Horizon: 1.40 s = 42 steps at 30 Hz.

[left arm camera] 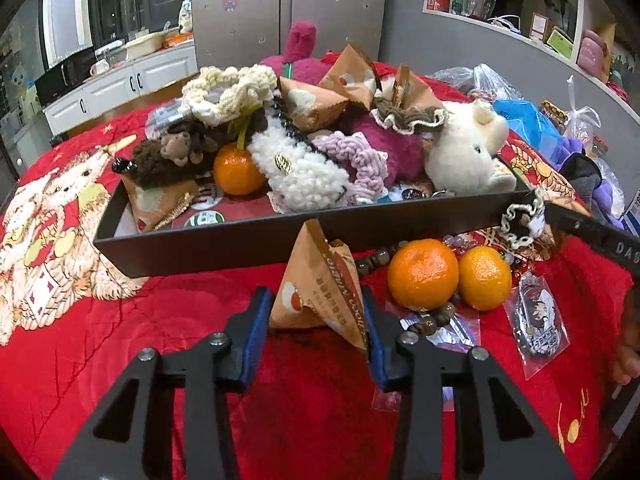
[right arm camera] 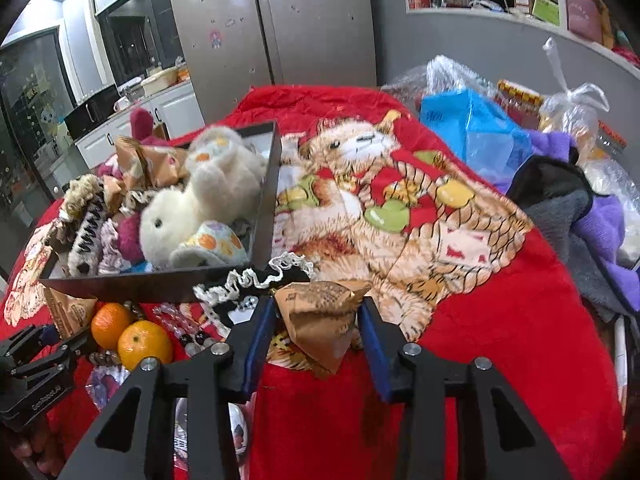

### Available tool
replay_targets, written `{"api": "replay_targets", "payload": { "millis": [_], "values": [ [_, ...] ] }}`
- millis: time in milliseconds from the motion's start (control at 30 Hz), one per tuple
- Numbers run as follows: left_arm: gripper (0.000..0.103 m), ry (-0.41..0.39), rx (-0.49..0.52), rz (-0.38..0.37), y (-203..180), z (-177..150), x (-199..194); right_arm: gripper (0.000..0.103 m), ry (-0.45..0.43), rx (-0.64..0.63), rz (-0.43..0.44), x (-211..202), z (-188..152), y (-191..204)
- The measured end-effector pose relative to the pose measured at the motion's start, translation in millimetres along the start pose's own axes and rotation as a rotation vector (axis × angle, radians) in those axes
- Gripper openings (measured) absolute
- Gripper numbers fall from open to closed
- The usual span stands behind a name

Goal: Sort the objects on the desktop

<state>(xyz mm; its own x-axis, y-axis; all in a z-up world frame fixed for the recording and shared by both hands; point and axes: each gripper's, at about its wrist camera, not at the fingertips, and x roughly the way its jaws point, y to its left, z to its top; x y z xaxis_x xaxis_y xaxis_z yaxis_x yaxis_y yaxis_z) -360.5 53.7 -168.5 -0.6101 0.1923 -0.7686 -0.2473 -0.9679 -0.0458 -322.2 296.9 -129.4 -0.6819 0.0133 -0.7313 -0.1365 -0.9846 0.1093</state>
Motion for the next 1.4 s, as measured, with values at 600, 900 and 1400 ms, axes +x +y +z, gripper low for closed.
{"api": "replay_targets", "payload": {
  "millis": [600,900,1400],
  "values": [
    [0.043,-0.056,-0.007,-0.016,0,15,-27,0.043,-0.096,0.012,0.078,-43,13,-7],
    [0.043,-0.065,-0.004,-0.036,-4,16,-34,0.043,-0.119,-0.017,0.094,-56,13,-4],
    [0.043,-0.063,0.029,-0.052,-16,15,-41,0.043,-0.058,-0.072,0.174,-52,10,7]
  ]
}}
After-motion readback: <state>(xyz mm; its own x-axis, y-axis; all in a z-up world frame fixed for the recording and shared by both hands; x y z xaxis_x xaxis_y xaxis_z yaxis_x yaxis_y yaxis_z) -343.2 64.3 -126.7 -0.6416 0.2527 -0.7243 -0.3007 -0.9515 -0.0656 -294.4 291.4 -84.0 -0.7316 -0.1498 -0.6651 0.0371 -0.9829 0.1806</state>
